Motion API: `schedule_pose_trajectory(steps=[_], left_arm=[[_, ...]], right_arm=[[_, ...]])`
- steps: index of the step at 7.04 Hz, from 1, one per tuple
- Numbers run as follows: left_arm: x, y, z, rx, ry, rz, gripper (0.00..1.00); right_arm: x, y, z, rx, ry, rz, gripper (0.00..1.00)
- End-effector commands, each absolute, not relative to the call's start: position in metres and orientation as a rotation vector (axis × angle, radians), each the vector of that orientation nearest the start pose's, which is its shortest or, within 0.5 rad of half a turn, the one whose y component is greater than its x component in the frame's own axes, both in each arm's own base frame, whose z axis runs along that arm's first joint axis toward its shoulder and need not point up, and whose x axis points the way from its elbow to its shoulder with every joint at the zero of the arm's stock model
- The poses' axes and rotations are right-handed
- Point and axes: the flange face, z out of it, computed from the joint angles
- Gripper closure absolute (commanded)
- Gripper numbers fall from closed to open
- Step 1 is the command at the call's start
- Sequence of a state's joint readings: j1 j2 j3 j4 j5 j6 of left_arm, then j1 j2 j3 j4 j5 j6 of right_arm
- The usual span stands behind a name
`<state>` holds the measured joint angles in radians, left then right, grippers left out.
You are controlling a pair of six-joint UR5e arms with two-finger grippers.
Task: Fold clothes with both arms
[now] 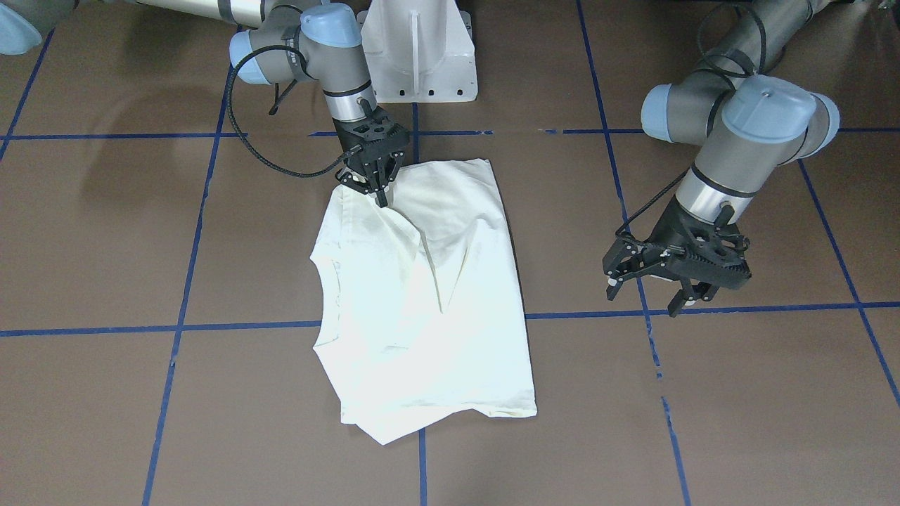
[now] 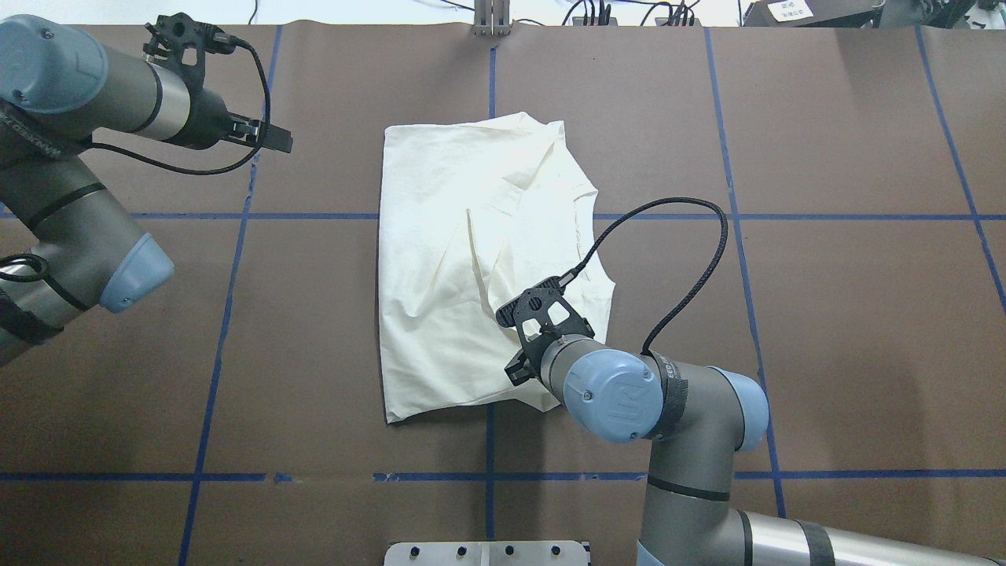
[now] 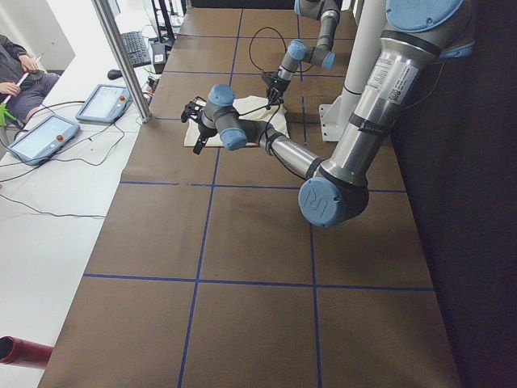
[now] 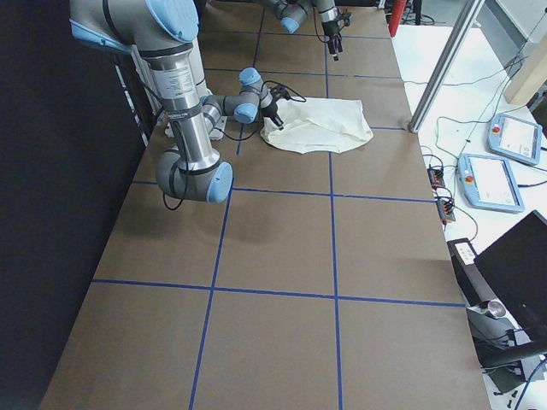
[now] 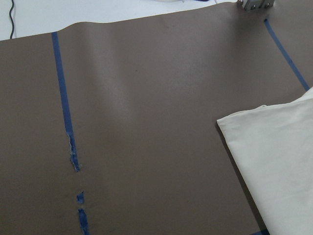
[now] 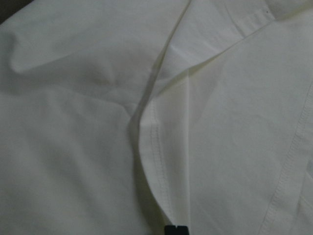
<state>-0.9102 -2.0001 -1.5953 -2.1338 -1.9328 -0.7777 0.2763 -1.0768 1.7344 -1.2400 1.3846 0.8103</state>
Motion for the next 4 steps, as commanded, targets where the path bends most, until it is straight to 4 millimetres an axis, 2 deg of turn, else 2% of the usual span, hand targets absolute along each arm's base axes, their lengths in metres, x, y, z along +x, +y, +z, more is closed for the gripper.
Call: schedule_pose_trajectory(steps=[1, 2, 3, 4], left_arm=[[0.329, -0.582, 0.341, 0.538, 0.91, 0.079, 0.0], [0.329, -0.582, 0.341, 0.538, 0.91, 0.079, 0.0], [0.329, -0.582, 0.341, 0.538, 0.91, 0.079, 0.0], [0.329, -0.582, 0.341, 0.538, 0.91, 0.079, 0.0]], right_arm=[[-0.568, -0.323, 0.253, 0.653, -0.805, -0.335, 1.0], [-0.556, -0.323, 0.25, 0.641, -0.788, -0.33, 1.0], [-0.546, -0.321, 0.27, 0.61, -0.773, -0.293, 1.0], [-0.525, -0.315, 0.29, 0.594, -0.764, -0.276, 1.0]])
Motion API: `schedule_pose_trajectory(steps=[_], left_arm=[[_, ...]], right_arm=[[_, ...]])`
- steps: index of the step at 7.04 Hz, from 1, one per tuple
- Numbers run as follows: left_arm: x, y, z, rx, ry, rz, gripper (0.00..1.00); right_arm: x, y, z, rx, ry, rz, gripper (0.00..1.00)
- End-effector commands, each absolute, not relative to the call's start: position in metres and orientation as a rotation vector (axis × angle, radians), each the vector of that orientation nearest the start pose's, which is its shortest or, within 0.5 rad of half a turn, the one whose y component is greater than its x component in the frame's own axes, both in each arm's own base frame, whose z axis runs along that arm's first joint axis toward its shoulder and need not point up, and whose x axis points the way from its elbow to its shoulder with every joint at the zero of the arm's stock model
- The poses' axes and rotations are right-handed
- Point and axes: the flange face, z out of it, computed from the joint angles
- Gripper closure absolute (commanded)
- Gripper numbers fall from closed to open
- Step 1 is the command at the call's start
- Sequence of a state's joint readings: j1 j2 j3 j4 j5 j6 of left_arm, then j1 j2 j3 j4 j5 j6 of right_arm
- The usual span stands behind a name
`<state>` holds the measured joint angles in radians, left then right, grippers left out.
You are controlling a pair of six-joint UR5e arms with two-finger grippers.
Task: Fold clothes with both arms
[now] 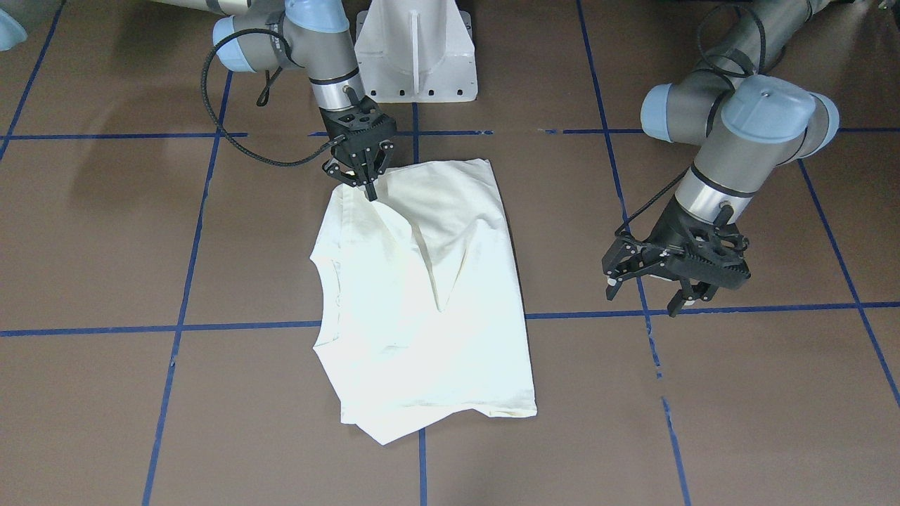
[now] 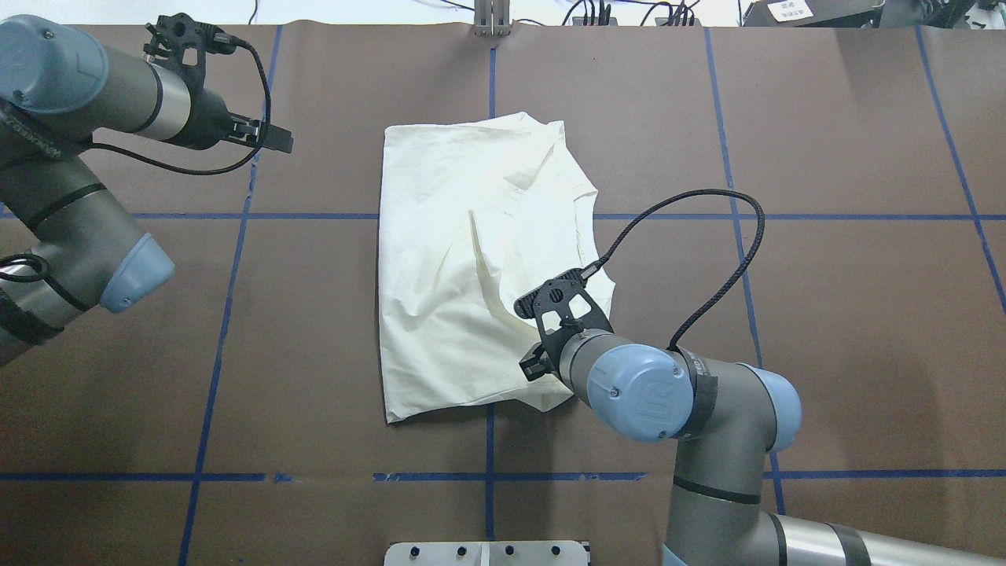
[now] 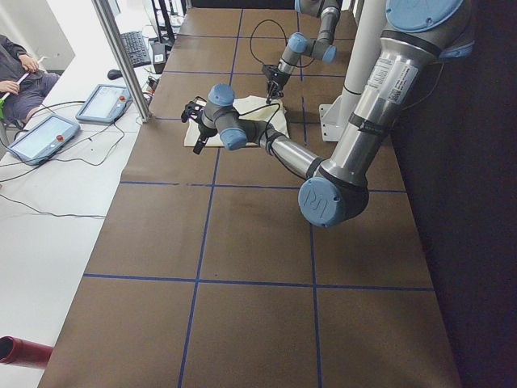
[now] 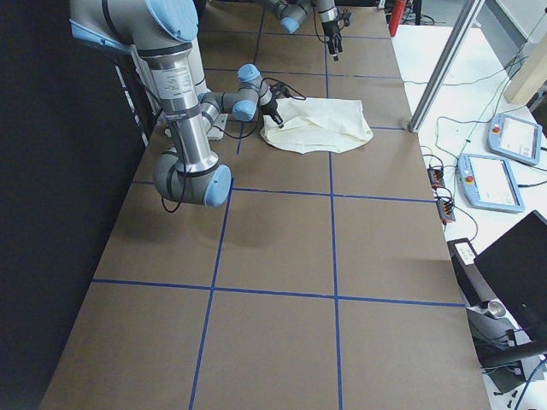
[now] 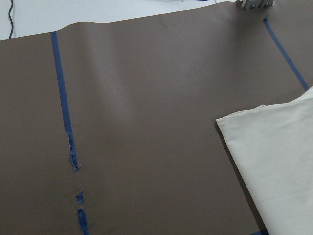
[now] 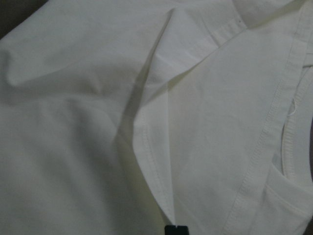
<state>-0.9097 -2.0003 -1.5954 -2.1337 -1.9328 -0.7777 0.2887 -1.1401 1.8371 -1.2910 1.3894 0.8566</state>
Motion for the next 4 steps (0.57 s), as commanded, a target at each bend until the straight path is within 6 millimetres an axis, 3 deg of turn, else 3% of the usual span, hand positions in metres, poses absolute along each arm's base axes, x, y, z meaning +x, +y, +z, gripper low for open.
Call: schedule_pose_trajectory(steps=[1, 3, 4], left_arm=[[0.329, -0.582, 0.341, 0.538, 0.91, 0.079, 0.0], [0.329, -0.581, 0.341, 0.537, 0.91, 0.08, 0.0], [0.329, -0.581, 0.342, 0.536, 0.909, 0.08, 0.0]], right_arm=[[-0.505, -0.308, 0.311, 0.566, -0.752, -0.237, 1.0], [-0.503, -0.307, 0.325, 0.556, -0.734, -0.208, 1.0], [-0.502, -0.307, 0.322, 0.558, -0.738, -0.207, 0.88]])
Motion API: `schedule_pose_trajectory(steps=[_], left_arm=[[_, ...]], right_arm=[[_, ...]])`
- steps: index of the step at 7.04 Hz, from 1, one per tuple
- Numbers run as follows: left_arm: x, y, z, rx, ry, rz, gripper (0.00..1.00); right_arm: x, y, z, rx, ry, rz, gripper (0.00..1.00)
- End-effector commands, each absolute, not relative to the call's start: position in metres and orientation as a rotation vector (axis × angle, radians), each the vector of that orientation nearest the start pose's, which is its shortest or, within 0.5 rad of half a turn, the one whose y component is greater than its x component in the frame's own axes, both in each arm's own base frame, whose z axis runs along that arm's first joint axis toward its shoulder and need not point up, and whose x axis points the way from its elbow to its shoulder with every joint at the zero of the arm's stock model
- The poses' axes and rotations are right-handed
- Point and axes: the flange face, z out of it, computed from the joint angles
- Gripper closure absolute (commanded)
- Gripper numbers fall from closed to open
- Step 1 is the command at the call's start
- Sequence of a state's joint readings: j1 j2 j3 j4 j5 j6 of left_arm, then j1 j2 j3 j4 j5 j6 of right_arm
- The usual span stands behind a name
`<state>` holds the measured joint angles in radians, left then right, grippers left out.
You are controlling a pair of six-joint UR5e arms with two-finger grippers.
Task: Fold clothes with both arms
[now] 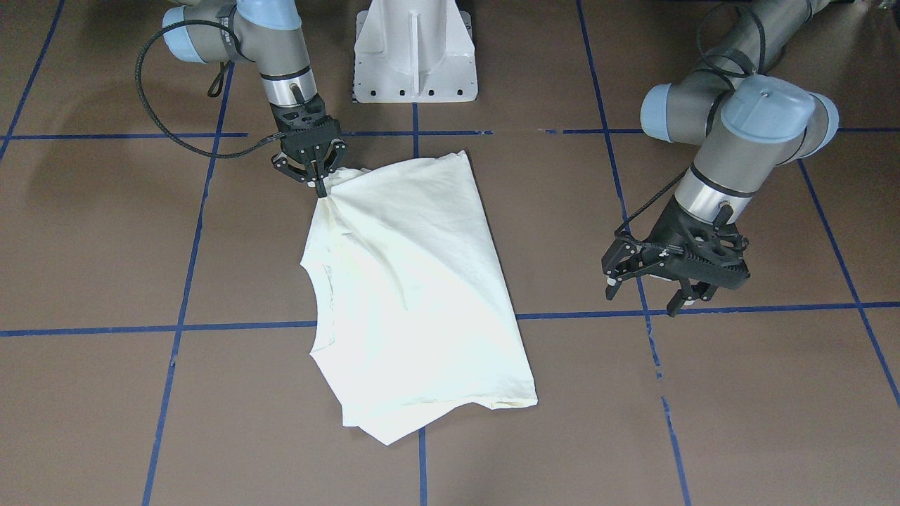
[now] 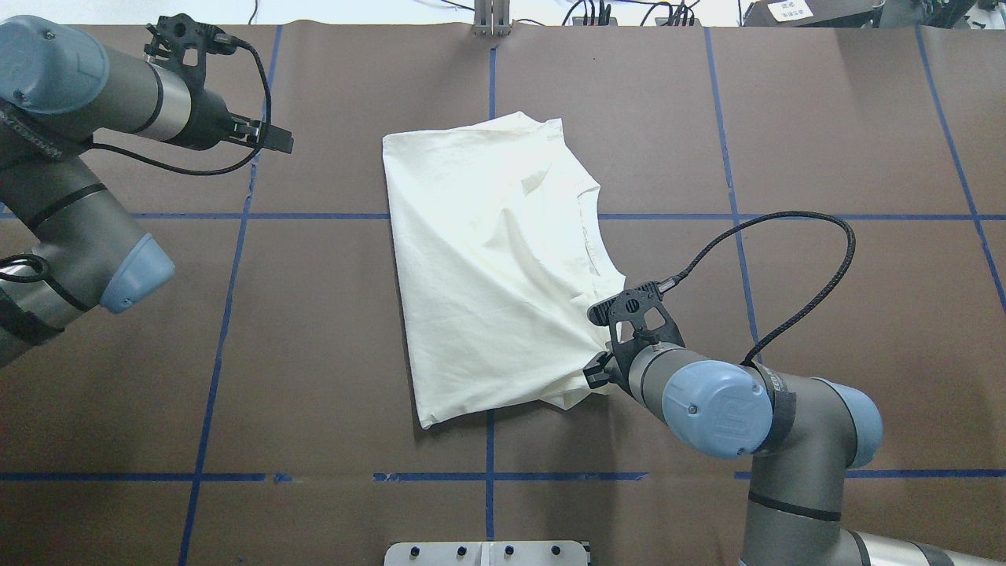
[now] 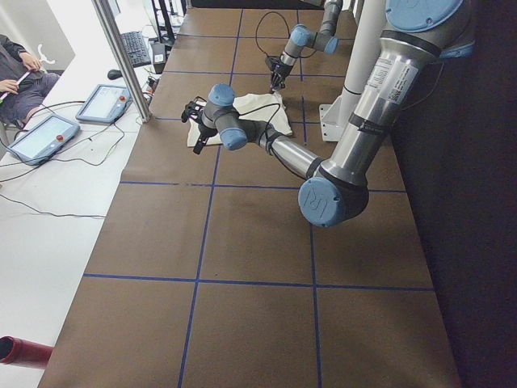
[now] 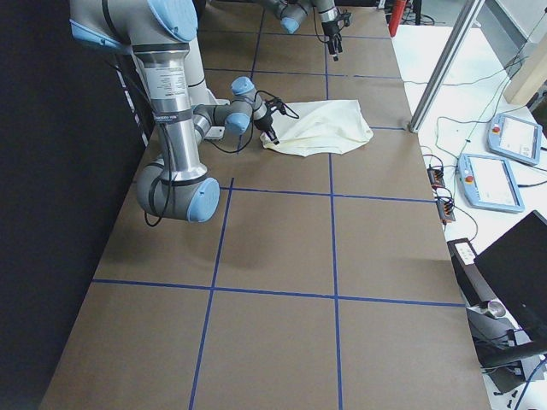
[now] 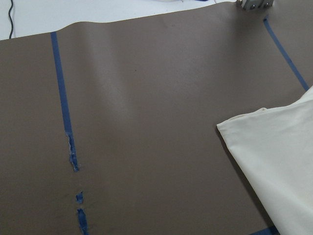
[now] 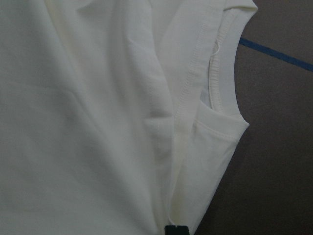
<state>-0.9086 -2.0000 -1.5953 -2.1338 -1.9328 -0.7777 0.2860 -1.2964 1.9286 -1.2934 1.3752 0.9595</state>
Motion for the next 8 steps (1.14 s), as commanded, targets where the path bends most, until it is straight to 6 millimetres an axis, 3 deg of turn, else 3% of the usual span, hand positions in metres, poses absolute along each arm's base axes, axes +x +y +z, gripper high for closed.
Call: schedule_pose_trajectory(steps=[1, 2, 3, 5, 6, 7, 8], left_arm=[[0.329, -0.58, 0.346, 0.532, 0.907, 0.079, 0.0], [0.328, -0.58, 0.347, 0.53, 0.907, 0.079, 0.0], [0.328, -0.58, 0.347, 0.53, 0.907, 0.079, 0.0], [0.328, -0.579, 0.35, 0.528, 0.907, 0.08, 0.0], [0.328, -0.579, 0.349, 0.529, 0.907, 0.08, 0.0], [0.328, -0.579, 0.349, 0.529, 0.907, 0.08, 0.0], [0.328, -0.579, 0.35, 0.528, 0.907, 0.08, 0.0]], right_arm=[[-0.505, -0.306, 0.313, 0.563, -0.755, -0.204, 0.01], [-0.506, -0.305, 0.298, 0.569, -0.787, -0.203, 0.0], [-0.507, -0.325, 0.27, 0.568, -0.836, -0.164, 0.0], [-0.485, -0.376, 0.238, 0.473, -0.94, -0.141, 0.0], [-0.488, -0.401, 0.237, 0.471, -0.986, -0.129, 0.04], [-0.497, -0.426, 0.254, 0.481, -1.038, -0.123, 0.12], [-0.51, -0.439, 0.269, 0.465, -1.057, -0.107, 0.3]])
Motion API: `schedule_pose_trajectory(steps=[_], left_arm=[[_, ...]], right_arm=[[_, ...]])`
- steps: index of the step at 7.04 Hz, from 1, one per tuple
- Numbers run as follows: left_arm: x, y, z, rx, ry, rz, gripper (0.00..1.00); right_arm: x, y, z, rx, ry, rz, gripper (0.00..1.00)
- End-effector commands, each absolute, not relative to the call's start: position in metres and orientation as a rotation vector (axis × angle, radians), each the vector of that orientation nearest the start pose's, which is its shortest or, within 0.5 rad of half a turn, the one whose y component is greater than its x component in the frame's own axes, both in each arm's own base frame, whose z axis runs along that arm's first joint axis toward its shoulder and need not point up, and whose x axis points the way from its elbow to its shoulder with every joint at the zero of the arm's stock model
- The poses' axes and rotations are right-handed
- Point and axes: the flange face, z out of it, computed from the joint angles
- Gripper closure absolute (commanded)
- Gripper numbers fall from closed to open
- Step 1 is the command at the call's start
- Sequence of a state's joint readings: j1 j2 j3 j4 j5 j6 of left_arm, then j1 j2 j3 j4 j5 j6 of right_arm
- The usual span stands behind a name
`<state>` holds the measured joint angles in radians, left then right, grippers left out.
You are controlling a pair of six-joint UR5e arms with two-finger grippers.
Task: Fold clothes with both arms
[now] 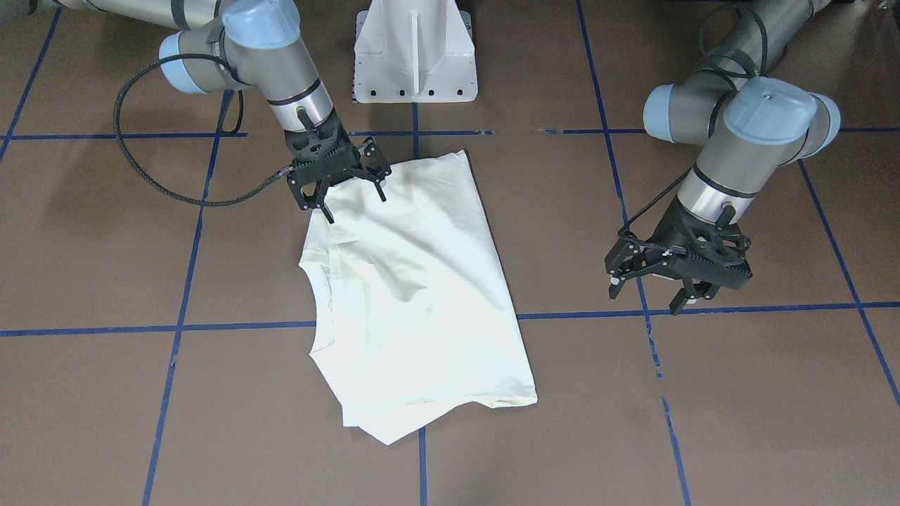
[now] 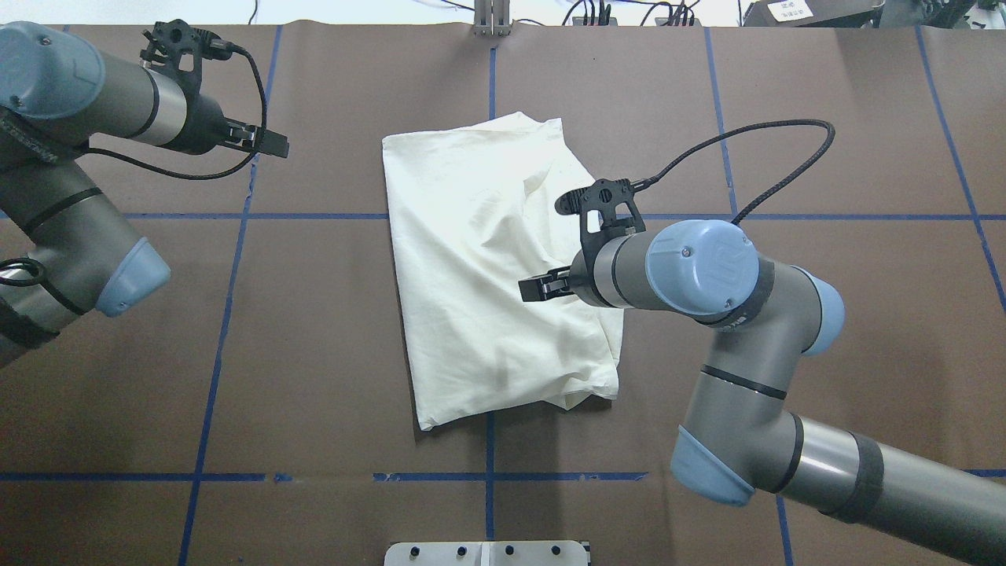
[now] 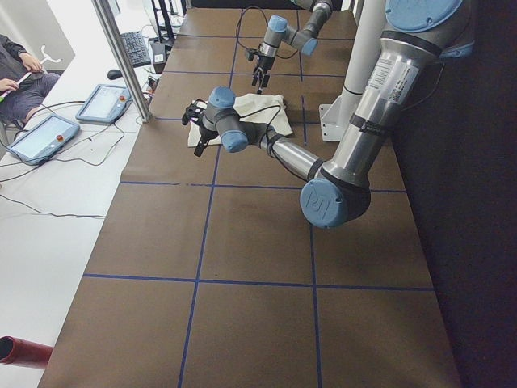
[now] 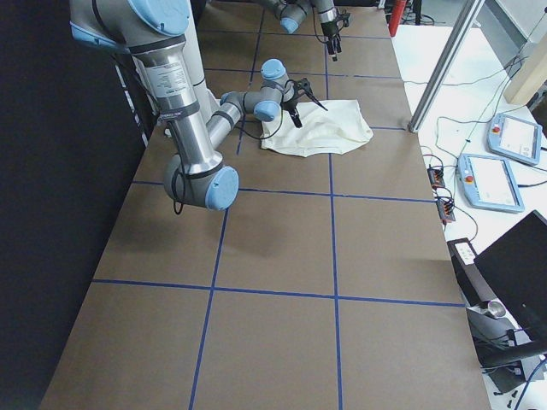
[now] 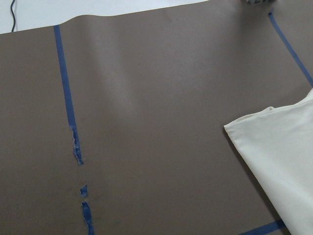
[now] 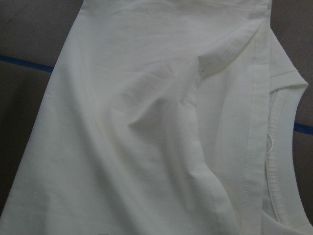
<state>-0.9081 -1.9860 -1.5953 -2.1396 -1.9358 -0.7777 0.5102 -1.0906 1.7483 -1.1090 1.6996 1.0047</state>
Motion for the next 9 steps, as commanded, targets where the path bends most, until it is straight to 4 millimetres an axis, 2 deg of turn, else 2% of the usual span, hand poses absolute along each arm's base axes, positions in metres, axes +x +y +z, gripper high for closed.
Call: schedule_pose_trajectory(steps=[1, 3, 4, 9], left_arm=[[0.327, -0.578, 0.353, 0.527, 0.906, 0.079, 0.0], [0.327, -0.578, 0.352, 0.529, 0.906, 0.081, 0.0], [0.327, -0.578, 0.352, 0.528, 0.907, 0.08, 0.0], [0.327, -0.578, 0.352, 0.53, 0.907, 0.081, 0.0]], right_arm=[[-0.516, -0.443, 0.276, 0.459, -1.056, -0.103, 0.43], [-0.528, -0.449, 0.3, 0.433, -1.011, -0.102, 0.46], [-0.529, -0.45, 0.303, 0.43, -1.007, -0.099, 0.52], [-0.534, -0.453, 0.316, 0.419, -0.982, -0.097, 0.53]])
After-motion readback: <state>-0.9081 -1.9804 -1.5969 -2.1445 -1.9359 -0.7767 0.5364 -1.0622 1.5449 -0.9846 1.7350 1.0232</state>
